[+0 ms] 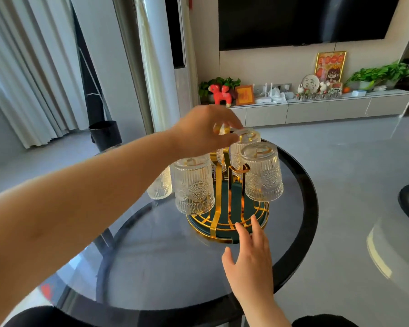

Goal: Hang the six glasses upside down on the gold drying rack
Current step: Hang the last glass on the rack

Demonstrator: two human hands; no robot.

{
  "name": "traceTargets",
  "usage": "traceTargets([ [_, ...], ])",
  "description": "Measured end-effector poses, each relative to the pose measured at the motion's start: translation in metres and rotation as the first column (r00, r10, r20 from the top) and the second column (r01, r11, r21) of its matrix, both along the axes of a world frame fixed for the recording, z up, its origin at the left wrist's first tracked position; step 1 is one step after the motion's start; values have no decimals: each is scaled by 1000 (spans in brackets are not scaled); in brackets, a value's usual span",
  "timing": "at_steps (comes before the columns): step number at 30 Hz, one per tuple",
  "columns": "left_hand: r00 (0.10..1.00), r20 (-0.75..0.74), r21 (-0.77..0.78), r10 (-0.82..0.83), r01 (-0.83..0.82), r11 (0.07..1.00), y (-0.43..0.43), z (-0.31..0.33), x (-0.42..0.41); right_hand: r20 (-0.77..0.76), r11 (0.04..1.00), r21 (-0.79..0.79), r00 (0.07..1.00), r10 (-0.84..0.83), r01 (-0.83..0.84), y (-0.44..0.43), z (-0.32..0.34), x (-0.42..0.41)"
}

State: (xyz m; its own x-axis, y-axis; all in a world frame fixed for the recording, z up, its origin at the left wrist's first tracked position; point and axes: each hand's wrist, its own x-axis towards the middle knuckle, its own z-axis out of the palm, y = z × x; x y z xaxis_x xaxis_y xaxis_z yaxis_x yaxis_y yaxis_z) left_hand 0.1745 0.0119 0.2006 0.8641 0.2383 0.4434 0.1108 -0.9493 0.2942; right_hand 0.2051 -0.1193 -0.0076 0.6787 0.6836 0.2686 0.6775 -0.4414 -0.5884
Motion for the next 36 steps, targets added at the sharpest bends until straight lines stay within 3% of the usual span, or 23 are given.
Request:
traceTargets([
  [4,958,192,-174,213,-180,968,24,-21,-64,164,996,83,986,21,-35,-2,1,-9],
  [8,871,132,-397,473,-391,830,51,-67,-116,248,985,25,956,158,-169,3,-3,-21],
  [12,772,21,-598,635,-499,627,72,-118,-142,111,931,-154,930,349,-331,25,-8,-38],
  [17,730,-78,-718,678,-513,470,93,-172,-139,32,882,-314,925,379,-351,52,-10,-50],
  [24,758,-64,-772,649,-450,449,126,-200,-106,17,854,-376,919,394,-360,58,-12,-48],
  [33,816,-51,-740,575,-418,527,155,-203,-66,45,868,-352,920,390,-351,59,-15,-47],
  [36,795,-50,-723,605,-446,527,157,-204,-58,57,874,-337,919,389,-349,60,-17,-48],
])
